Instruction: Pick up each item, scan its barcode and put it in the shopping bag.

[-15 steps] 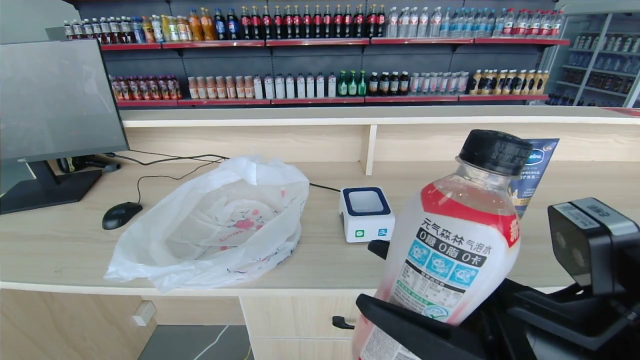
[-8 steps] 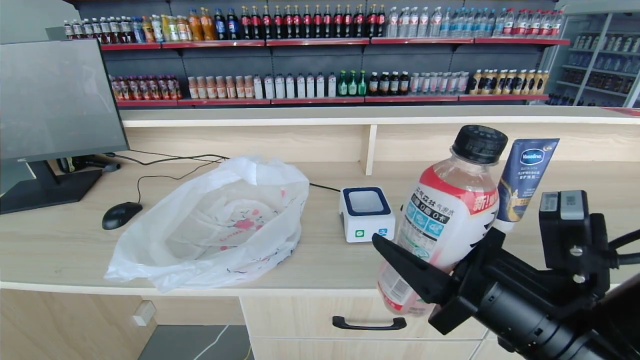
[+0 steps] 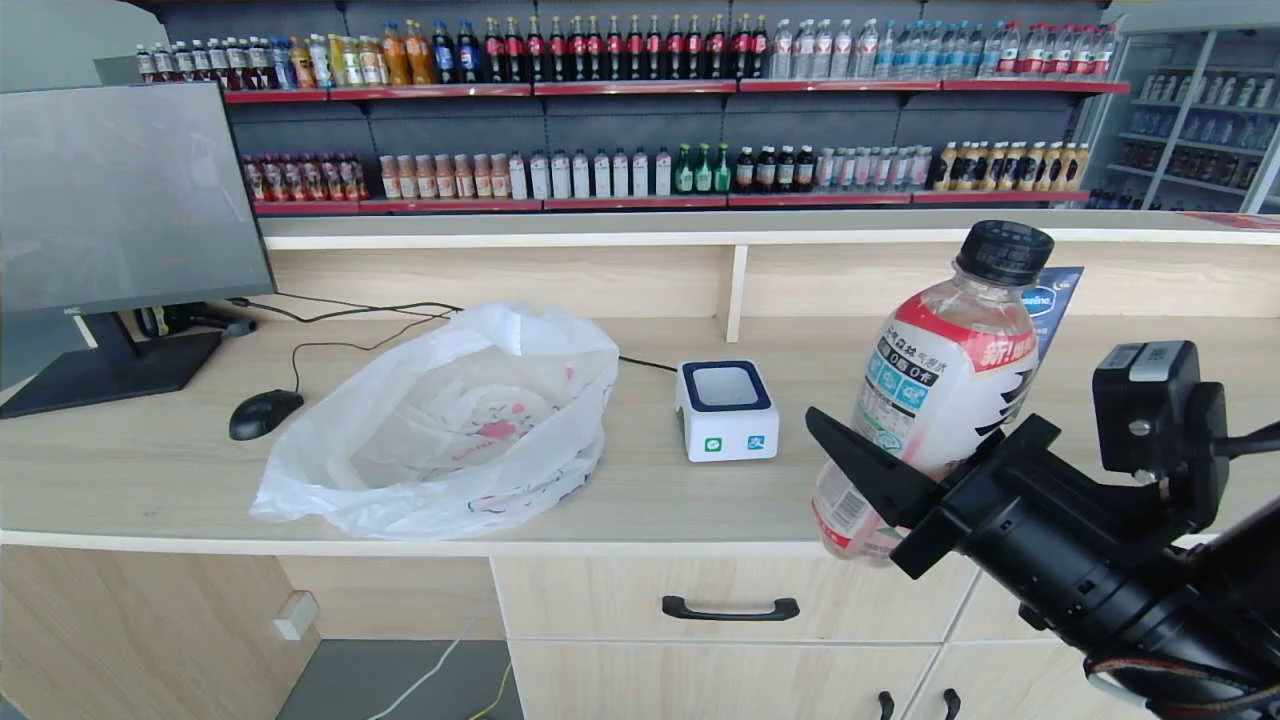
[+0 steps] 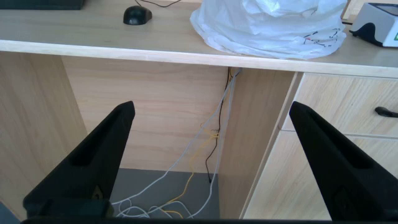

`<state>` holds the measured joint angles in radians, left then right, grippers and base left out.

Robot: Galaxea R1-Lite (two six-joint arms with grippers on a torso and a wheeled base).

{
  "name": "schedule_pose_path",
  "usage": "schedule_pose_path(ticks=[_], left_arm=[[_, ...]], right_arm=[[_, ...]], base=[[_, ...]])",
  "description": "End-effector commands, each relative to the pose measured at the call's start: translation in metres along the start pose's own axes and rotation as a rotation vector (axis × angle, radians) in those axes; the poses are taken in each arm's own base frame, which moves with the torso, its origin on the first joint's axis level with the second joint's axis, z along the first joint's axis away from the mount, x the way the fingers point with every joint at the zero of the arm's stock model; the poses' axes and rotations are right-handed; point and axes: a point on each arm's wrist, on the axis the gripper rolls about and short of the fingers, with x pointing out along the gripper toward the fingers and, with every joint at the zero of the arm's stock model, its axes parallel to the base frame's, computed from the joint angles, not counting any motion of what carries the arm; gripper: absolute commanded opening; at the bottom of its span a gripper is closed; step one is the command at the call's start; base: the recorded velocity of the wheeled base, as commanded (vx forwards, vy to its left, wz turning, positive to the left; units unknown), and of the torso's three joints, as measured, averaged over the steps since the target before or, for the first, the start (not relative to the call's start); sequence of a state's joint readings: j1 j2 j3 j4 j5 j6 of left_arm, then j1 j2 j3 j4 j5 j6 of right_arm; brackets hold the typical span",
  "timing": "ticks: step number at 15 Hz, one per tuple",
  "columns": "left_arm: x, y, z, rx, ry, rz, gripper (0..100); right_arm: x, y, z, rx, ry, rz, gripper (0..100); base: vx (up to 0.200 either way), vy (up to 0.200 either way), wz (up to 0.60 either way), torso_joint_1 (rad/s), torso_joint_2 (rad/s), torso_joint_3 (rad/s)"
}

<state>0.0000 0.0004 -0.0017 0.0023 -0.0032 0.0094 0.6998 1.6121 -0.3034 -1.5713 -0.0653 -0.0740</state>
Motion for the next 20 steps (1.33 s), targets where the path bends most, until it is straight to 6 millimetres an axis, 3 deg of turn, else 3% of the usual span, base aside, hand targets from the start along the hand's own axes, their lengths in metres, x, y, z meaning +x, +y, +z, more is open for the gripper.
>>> schedule_pose_path(ticks=[1,4,7,10,13,15,20], left_arm=[[0.0,0.0,0.0,0.0,0.0,0.002,100],[0.0,0.0,0.0,0.0,0.0,0.0,100],[0.0,0.0,0.0,-0.006,0.0,0.002,100],[0.0,0.0,0.0,-0.008,0.0,0.002,100],[0.0,0.0,0.0,-0.017,-0.001,0.005,100],[0.0,0.0,0.0,-0.014,-0.001,0.003,100],[0.0,0.0,0.0,-0.011,-0.001,0.002,100]], right_arm=[[-0.001,-0.005,0.001,-0.003,-0.005,-0.022,0],[-0.003,-0.007,0.002,-0.005,-0.006,-0.03,0],[-0.004,-0.024,0.001,-0.029,0.0,-0.103,0],[-0.009,-0.029,0.007,-0.036,-0.019,-0.125,0],[-0.02,-0.034,0.013,-0.042,-0.036,-0.15,0],[-0.026,-0.034,0.009,-0.047,-0.01,-0.156,0],[-0.02,-0.035,0.015,-0.047,-0.041,-0.155,0]], base=[[0.0,0.0,0.0,0.0,0.0,0.0],[0.0,0.2,0.0,0.009,0.0,0.002],[0.0,0.2,0.0,0.01,0.01,0.001],[0.0,0.2,0.0,0.002,0.0,-0.001],[0.0,0.2,0.0,-0.001,0.0,-0.001],[0.0,0.0,0.0,0.0,0.0,0.0],[0.0,0.0,0.0,0.0,0.0,0.0]])
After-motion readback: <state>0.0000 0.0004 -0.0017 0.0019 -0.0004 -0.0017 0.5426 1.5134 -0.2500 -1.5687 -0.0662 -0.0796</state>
